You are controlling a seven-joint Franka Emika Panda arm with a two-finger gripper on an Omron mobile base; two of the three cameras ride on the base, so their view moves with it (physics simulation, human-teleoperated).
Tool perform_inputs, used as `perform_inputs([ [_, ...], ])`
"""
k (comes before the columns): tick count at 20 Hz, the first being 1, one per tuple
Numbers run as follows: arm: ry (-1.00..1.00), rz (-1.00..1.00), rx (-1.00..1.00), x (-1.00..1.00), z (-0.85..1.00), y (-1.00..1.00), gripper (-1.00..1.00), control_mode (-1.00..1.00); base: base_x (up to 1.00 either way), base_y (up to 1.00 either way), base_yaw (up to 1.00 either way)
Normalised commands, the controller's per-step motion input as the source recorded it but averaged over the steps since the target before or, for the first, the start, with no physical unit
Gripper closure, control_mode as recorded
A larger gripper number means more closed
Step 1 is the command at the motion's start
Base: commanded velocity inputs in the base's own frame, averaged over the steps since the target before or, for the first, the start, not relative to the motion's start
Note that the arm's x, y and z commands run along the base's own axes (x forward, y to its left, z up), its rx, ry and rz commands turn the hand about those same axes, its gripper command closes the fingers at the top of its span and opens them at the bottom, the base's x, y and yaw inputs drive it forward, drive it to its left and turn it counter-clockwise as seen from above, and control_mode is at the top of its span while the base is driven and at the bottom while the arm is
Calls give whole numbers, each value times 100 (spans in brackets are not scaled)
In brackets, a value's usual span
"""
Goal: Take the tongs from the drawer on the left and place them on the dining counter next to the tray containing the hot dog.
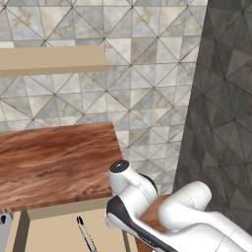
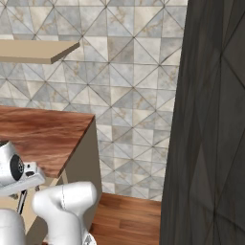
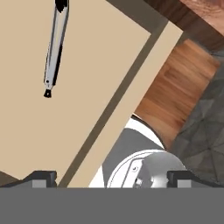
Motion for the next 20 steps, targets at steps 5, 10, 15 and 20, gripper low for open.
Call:
perform_inputs([
  [5, 4, 5, 12, 36, -24, 36, -100, -100, 0, 0, 0],
  [10, 11, 5, 9, 28, -19, 39, -100, -100, 0, 0, 0],
  [15, 13, 2, 1, 16, -28, 48, -100, -100, 0, 0, 0],
  [20, 2, 0, 0, 10, -29, 46, -100, -100, 0, 0, 0],
])
